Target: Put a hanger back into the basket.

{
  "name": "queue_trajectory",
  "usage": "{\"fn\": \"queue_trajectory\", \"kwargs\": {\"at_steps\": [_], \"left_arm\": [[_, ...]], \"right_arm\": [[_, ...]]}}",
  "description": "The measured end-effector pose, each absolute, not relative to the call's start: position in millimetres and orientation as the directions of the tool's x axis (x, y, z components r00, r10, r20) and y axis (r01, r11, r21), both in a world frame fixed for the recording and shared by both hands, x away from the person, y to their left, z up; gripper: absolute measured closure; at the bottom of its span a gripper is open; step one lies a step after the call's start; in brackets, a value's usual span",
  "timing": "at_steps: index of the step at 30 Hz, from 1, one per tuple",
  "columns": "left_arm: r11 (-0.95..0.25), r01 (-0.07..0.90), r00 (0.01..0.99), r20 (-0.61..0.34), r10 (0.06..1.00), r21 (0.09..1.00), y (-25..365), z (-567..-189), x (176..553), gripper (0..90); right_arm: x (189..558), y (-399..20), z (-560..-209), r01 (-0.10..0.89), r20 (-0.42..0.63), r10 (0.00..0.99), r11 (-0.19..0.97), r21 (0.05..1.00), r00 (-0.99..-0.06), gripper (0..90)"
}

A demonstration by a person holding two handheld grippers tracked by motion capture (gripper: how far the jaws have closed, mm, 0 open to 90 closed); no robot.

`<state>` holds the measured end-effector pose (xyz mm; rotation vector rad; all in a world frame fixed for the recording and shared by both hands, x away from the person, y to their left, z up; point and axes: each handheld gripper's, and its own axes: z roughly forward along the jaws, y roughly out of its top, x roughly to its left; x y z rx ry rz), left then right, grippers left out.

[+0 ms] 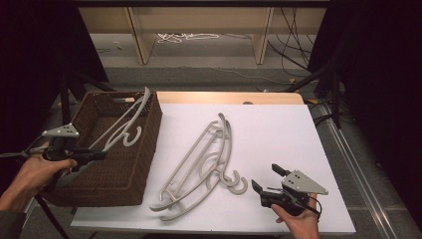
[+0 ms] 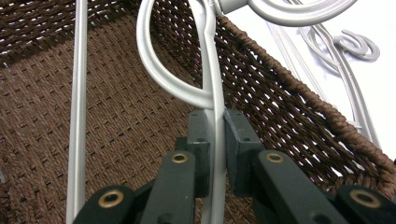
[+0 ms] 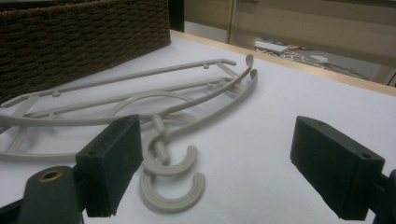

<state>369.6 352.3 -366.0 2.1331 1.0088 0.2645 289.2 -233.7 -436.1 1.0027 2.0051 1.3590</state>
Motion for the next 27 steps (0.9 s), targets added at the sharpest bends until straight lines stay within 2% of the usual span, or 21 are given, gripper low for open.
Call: {"fn": "queue_trajectory", "kwargs": {"at_steps": [7, 16, 18, 27], "left_arm": [[-0.441, 0.574, 0.691, -0.12, 0.713, 0.69, 354.4, -367.3, 369.7, 81.5], [-0.412, 0.618, 0.659, -0.155, 0.736, 0.669, 360.7, -373.8, 373.0, 81.3], [-0.452, 0.614, 0.674, -0.133, 0.727, 0.647, 362.3, -375.4, 374.9, 81.2], [-0.452, 0.67, 0.644, -0.157, 0.749, 0.589, 361.9, -386.1, 388.0, 81.1]], "right_arm": [[290.3, -233.2, -437.4, 0.275, -0.015, 0.804, 0.221, 0.936, -0.594, 17.7], [290.2, -232.9, -437.5, 0.275, -0.015, 0.803, 0.222, 0.935, -0.596, 17.7], [290.3, -232.9, -437.5, 0.275, -0.015, 0.803, 0.221, 0.936, -0.595, 17.7], [291.2, -231.9, -438.5, 0.277, -0.014, 0.803, 0.222, 0.935, -0.596, 17.7]]}}
